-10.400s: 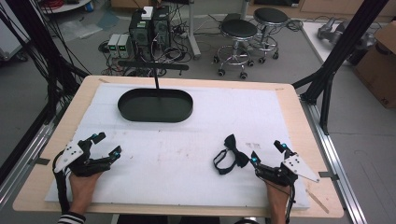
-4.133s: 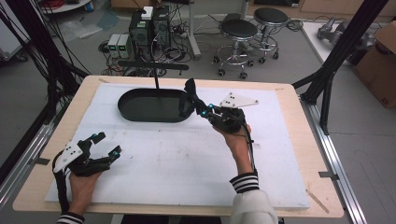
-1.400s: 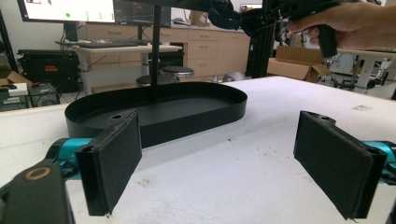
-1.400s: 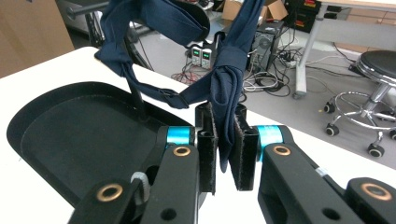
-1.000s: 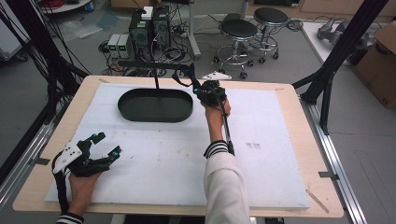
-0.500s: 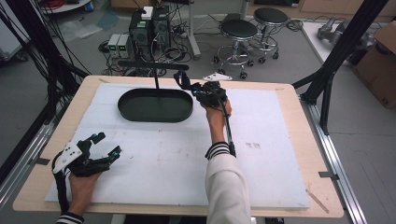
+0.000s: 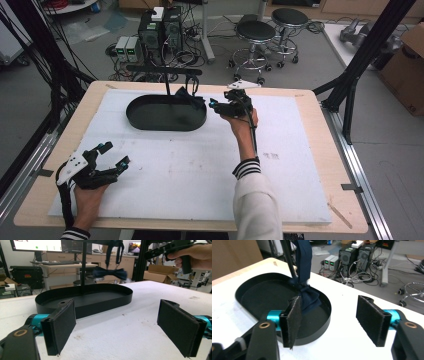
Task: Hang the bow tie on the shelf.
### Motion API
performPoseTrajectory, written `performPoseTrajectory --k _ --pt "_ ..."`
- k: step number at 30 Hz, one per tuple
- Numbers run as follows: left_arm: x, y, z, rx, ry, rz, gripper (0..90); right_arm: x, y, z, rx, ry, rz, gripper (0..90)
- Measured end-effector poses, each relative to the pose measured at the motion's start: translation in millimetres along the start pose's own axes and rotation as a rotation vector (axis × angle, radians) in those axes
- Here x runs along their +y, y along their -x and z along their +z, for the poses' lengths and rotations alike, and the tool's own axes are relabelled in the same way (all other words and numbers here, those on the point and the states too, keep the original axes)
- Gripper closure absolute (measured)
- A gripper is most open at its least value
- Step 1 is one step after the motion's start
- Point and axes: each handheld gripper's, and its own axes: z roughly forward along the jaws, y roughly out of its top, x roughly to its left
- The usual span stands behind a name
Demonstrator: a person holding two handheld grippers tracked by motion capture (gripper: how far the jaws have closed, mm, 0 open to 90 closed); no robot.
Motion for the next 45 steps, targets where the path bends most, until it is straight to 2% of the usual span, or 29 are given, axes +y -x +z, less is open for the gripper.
performPoseTrajectory --k 3,4,5,9,10,11,12,13,15,16,18,20,21,25,26,28,30,31,34,35,38,39,42,45 --pt "0.1 0.1 0.0 0.0 -0.001 0.002 15.6 -4.0 4.5 -11.3 0.042 0.013 -0.002 29.6" --pt "0.1 0.2 0.2 0.0 -0.001 0.002 15.6 -4.0 4.5 -11.3 0.042 0.013 -0.002 29.6" --pt "0.1 0.2 0.2 0.001 -0.002 0.001 15.6 -8.2 7.5 -20.7 0.072 0.022 0.003 25.6" --pt "0.1 0.3 0.0 -0.001 -0.003 0.007 15.6 -18.2 14.5 -44.8 0.076 0.046 0.015 19.9" --pt "0.1 0.5 0.0 0.0 -0.003 0.008 15.6 -18.2 14.5 -44.8 0.076 0.046 0.015 19.9" --pt "0.1 0.7 0.0 -0.001 -0.001 0.008 15.6 -25.3 18.5 -58.4 0.084 0.079 0.046 17.6" --pt "0.0 0.8 0.0 -0.001 -0.001 0.009 15.6 -25.3 18.5 -58.4 0.084 0.079 0.046 17.6" --pt "-0.1 0.9 -0.1 -0.001 0.001 0.009 15.6 -33.4 21.3 -71.8 0.084 0.104 0.057 15.2" --pt "-0.1 1.3 -0.1 -0.001 0.002 0.013 15.6 -37.5 22.0 -78.2 0.087 0.111 0.06 13.6" --pt "-0.1 1.4 -0.1 -0.001 0.002 0.014 15.6 -46.2 22.6 -91.2 0.077 0.13 0.054 12.5" --pt "-0.1 1.5 -0.3 -0.001 0.001 0.017 15.6 -50.5 22.5 -97.6 0.08 0.136 0.051 12.5" --pt "-0.1 1.5 -0.4 -0.002 0.002 0.018 15.6 -63.4 22.2 -115.6 0.076 0.156 0.031 12.0" --pt "-0.1 1.5 -0.5 -0.002 0.001 0.02 15.6 -63.4 22.2 -115.6 0.076 0.156 0.031 12.0" --pt "-0.1 1.6 -0.4 -0.002 0.001 0.019 15.6 -86.5 21.0 -141.5 0.066 0.189 -0.02 11.8" --pt "-0.1 1.6 -0.4 -0.002 0.001 0.019 15.6 -86.5 21.0 -141.5 0.066 0.189 -0.02 11.8" --pt "-0.1 1.6 -0.5 -0.002 0.0 0.02 15.6 -104.1 20.2 -155.2 0.033 0.203 -0.036 11.8" --pt "-0.1 1.7 -0.3 -0.001 0.001 0.019 15.6 -110.9 20.3 -158.9 0.021 0.216 -0.035 11.8" --pt "-0.1 1.6 -0.4 -0.001 0.001 0.018 15.5 -124.3 20.4 -165.3 -0.003 0.23 -0.034 11.8" --pt "-0.1 1.6 -0.4 -0.001 0.001 0.019 15.6 -143.9 17.7 -172.5 -0.045 0.261 -0.041 11.7" --pt "-0.1 1.7 -0.3 -0.001 0.001 0.019 15.6 -149.7 17.2 -174.0 -0.057 0.275 -0.054 11.8" --pt "-0.1 1.7 -0.5 -0.002 0.0 0.021 15.6 -160.2 13.9 -176.3 -0.073 0.285 -0.052 11.7" --pt "-0.1 1.7 -0.4 -0.002 0.001 0.02 15.6 -168.6 11.2 -177.3 -0.093 0.305 -0.068 11.7" --pt "-0.1 1.8 -0.4 -0.002 0.002 0.021 15.6 -174.2 8.7 -177.2 -0.109 0.32 -0.065 11.8" --pt "-0.1 2.0 -0.3 -0.003 0.003 0.021 15.5 -184.6 5.6 -174.3 -0.123 0.357 -0.05 11.7"
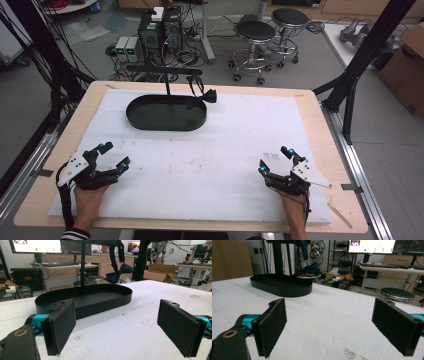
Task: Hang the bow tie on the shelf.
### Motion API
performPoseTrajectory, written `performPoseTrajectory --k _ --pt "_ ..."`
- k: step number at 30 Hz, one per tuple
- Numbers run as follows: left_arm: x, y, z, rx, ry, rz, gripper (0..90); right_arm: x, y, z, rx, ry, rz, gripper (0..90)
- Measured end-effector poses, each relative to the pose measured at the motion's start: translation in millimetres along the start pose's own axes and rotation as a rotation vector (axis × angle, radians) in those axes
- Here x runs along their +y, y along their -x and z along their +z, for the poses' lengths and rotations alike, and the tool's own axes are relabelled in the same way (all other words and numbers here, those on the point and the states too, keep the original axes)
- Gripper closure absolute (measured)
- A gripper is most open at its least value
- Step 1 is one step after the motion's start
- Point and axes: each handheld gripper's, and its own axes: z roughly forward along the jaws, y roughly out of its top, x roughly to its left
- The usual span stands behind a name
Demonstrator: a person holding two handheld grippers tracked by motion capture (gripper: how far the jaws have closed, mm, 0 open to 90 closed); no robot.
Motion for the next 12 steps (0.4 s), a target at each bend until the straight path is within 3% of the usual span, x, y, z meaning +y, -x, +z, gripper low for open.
performPoseTrajectory --k 12 --pt "-0.1 0.0 0.0 0.001 0.0 0.002 15.6 -8.3 -1.9 -2.6 -0.042 0.028 0.018 11.8"
